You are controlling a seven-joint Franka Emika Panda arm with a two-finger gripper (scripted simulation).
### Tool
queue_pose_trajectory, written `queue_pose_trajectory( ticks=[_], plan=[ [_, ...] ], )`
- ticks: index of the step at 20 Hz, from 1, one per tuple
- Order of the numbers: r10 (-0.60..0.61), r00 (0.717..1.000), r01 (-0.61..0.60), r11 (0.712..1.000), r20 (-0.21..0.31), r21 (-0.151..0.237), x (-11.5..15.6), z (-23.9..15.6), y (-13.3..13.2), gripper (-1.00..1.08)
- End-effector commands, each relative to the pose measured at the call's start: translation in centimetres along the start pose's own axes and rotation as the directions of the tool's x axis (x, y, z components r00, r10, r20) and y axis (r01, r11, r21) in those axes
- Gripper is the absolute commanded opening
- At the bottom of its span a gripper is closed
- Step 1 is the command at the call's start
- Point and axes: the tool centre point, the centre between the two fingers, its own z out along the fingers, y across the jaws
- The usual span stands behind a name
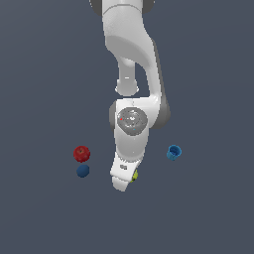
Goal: Pick up a designated object from a clutter of objects.
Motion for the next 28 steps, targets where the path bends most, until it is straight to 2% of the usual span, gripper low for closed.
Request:
queue_pose_trajectory(
  ticks=[1, 12, 21, 26, 27, 28],
  plan=[
    [-0.036, 0.999, 0.036, 0.999, -0.006, -0.001, 0.3, 0.6, 0.1, 1.00],
    [-0.068, 0.998, 0.068, 0.998, -0.011, -0.001, 0.6, 1.6, 0.2, 1.00],
    [-0.073, 0.997, 0.073, 0.997, -0.012, -0.001, 0.7, 5.7, 0.1, 1.00],
    [-0.073, 0.997, 0.073, 0.997, -0.012, -0.001, 0.7, 6.3, 0.2, 1.00],
    [-0.073, 0.997, 0.073, 0.997, -0.012, -0.001, 0.7, 6.3, 0.2, -1.00],
    [-0.073, 0.997, 0.073, 0.997, -0.012, -0.001, 0.7, 6.3, 0.2, -1.00]
  ],
)
